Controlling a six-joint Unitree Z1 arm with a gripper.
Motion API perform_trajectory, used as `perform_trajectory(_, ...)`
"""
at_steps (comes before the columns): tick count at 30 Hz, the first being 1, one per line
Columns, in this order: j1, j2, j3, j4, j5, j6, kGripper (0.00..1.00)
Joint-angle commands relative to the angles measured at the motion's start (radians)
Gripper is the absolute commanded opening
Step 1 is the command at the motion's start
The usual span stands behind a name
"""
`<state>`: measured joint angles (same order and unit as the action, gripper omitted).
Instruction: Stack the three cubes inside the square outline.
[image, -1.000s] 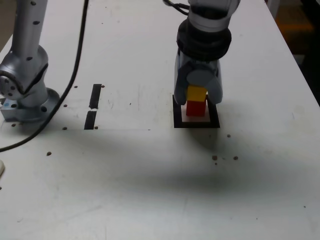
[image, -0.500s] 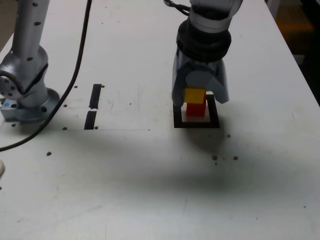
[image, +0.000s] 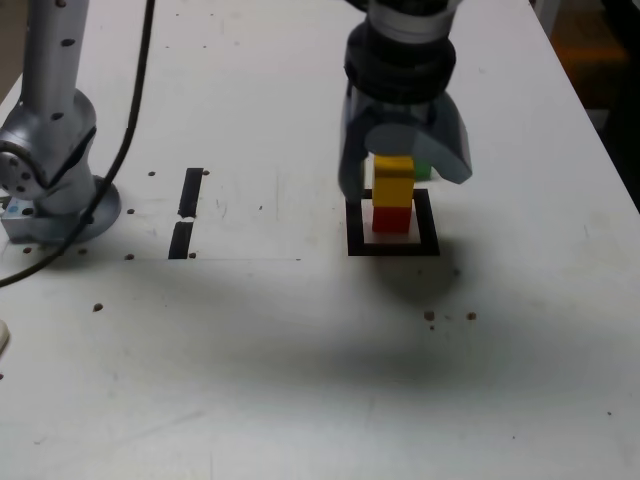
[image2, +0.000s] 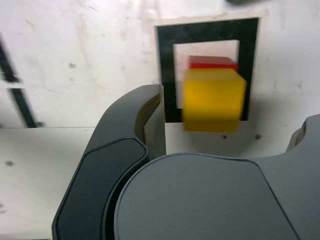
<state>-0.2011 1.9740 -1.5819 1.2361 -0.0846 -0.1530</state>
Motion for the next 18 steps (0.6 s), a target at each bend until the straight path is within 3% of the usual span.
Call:
perform_trajectory(1, 0.025, -0.046, -0.017, 0.048, 0.006, 0.026, 1.0)
perform_trajectory(8, 0.102, -0.101, -0.05, 0.087, 0.007, 0.092, 1.0)
perform_trajectory(18, 0.184, 0.008, -0.12, 0.1, 0.042, 0.097, 0.99)
